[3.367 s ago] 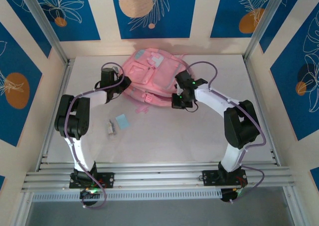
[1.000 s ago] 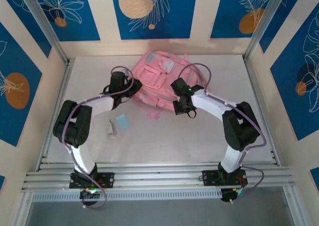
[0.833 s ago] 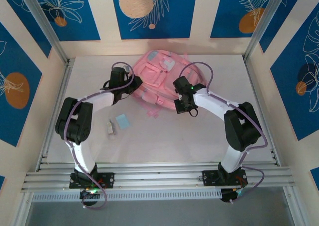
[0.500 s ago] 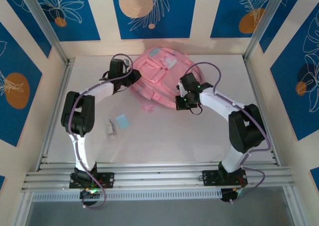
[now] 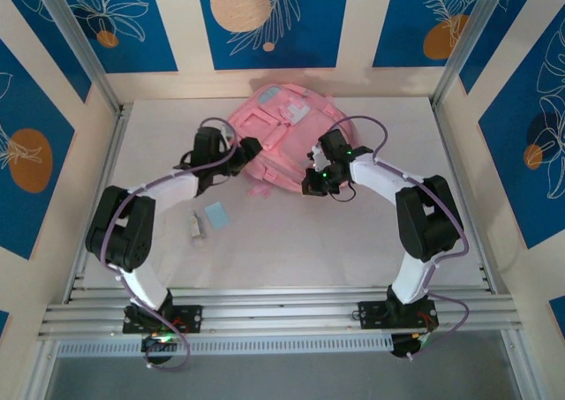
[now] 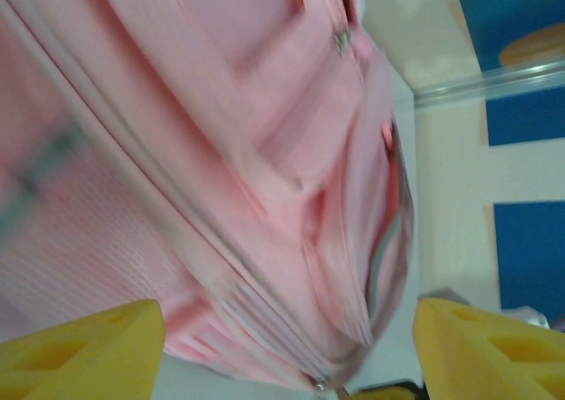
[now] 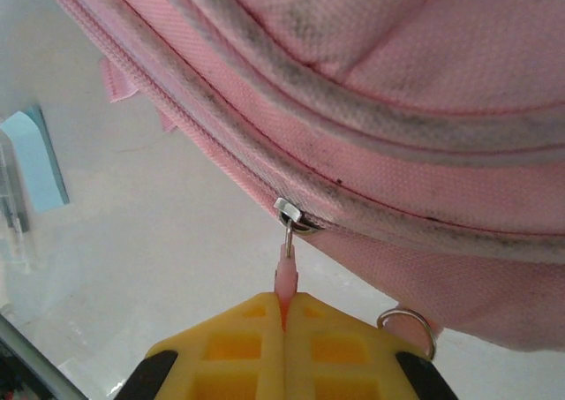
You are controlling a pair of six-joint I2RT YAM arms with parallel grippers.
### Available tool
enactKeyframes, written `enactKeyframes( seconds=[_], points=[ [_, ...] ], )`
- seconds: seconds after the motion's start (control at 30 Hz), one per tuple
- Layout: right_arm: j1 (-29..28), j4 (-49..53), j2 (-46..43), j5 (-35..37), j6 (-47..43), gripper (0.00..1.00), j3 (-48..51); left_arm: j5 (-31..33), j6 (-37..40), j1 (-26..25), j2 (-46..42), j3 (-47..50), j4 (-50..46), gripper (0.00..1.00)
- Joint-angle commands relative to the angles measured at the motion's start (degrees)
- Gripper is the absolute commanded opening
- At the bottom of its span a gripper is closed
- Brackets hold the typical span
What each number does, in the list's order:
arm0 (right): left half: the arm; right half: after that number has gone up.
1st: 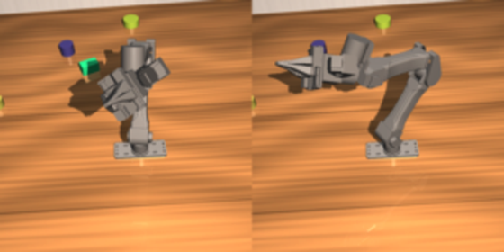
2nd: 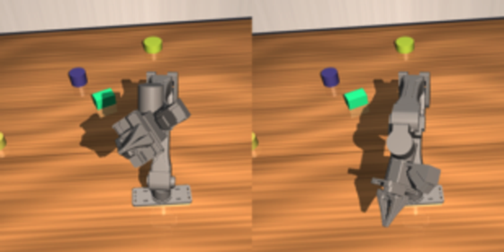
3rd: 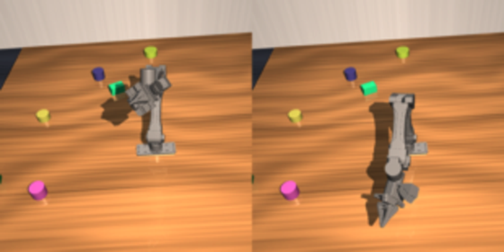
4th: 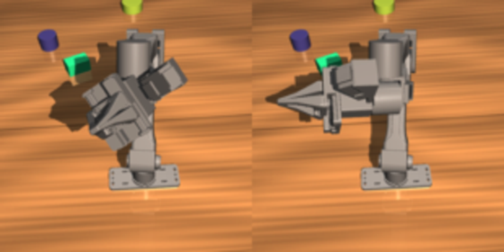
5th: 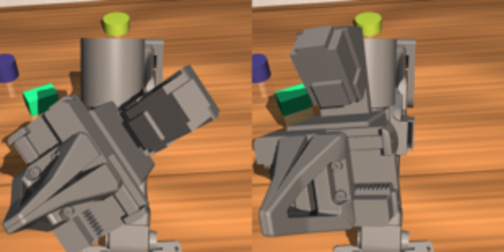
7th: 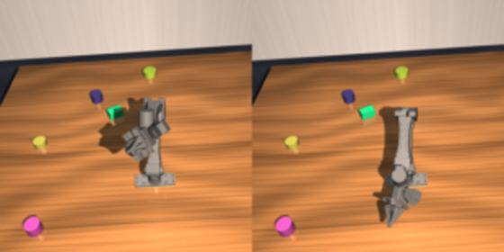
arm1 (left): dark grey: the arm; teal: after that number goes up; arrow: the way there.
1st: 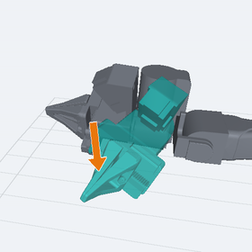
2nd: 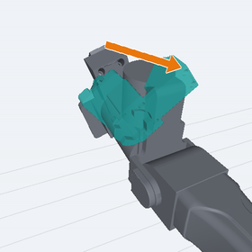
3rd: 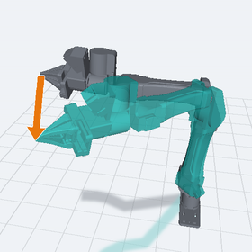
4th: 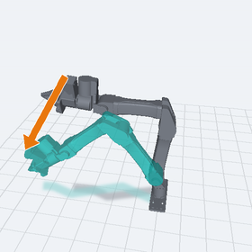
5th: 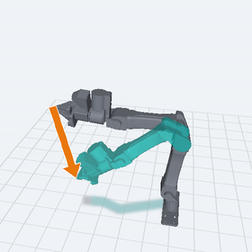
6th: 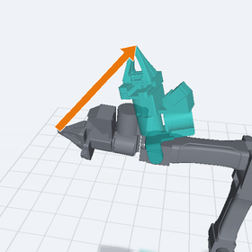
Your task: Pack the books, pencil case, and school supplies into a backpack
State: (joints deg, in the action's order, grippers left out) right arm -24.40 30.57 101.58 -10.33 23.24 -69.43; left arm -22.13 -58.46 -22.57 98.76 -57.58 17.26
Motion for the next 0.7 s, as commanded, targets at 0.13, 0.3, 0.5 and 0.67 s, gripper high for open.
enactKeyframes(
  seconds=[0.13,0.3,0.5,0.67],
  points=[
    [-0.65,2.43,-1.27,-4.48,0.14,0.00,0.57,4.48,-8.80,-7.32,6.68,-1.40,10.15,0.73],
    [-0.60,3.08,-1.67,-2.89,-0.39,0.00,1.36,6.49,-6.18,-8.61,11.58,-5.89,9.20,0.60],
    [-0.73,5.43,-1.92,0.32,-1.79,0.00,0.87,8.20,-3.54,-8.15,14.00,-5.19,7.66,0.23],
    [-0.76,12.80,-2.38,13.95,-5.09,0.00,-1.40,6.63,-2.12,-7.50,12.14,-3.15,7.29,0.00]
  ],
)
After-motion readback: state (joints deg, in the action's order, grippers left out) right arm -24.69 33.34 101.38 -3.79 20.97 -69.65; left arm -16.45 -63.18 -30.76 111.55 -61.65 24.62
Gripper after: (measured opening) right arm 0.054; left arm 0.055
